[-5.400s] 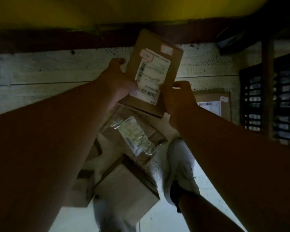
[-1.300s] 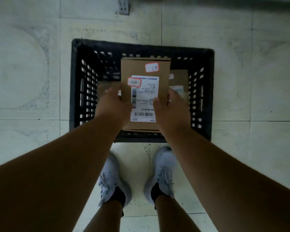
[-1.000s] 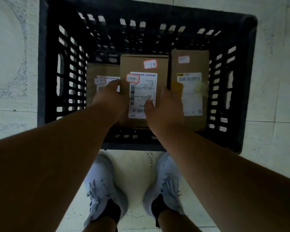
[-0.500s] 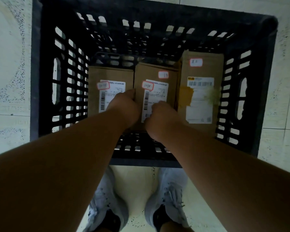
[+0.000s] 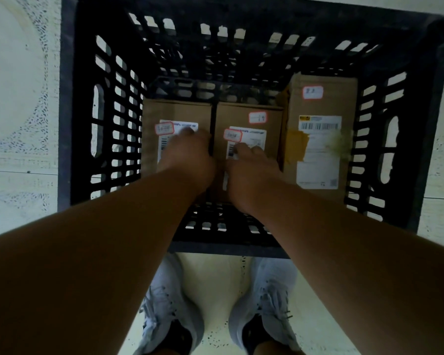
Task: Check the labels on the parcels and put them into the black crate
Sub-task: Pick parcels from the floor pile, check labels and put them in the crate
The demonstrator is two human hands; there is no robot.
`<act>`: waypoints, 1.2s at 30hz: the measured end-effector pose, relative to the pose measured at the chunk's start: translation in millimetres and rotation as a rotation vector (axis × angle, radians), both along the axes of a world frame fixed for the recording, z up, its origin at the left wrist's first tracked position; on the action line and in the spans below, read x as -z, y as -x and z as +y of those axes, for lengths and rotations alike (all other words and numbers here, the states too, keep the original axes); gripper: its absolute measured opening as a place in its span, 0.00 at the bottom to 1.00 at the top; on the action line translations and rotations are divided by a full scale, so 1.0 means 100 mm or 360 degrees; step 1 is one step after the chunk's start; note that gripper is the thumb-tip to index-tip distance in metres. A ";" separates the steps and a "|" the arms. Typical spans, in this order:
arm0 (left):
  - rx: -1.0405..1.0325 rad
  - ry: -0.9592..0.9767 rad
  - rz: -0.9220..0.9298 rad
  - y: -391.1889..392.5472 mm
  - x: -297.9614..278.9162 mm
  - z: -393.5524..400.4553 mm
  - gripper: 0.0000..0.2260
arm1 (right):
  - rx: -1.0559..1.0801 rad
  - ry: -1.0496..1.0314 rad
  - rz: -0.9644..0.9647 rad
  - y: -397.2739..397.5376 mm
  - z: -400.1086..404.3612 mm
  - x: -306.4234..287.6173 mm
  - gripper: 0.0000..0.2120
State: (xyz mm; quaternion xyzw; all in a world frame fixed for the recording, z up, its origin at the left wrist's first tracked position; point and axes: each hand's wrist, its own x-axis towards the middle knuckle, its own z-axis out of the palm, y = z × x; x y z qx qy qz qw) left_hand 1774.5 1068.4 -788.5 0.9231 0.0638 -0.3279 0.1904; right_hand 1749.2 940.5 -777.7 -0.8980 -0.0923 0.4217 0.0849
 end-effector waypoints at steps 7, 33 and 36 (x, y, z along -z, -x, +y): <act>0.0211 -0.0232 0.0177 0.06 0.04 0.05 0.25 | -0.0124 0.0036 0.0094 -0.09 0.07 0.02 0.23; -0.0068 0.0766 -0.0953 0.07 -5.07 -0.63 0.15 | 0.1316 -0.0732 -0.1655 -0.10 -0.37 -4.94 0.15; 0.0134 0.0852 -0.1042 0.27 -5.97 -0.74 0.15 | 0.1418 -0.0655 -0.1705 0.26 -0.57 -5.87 0.16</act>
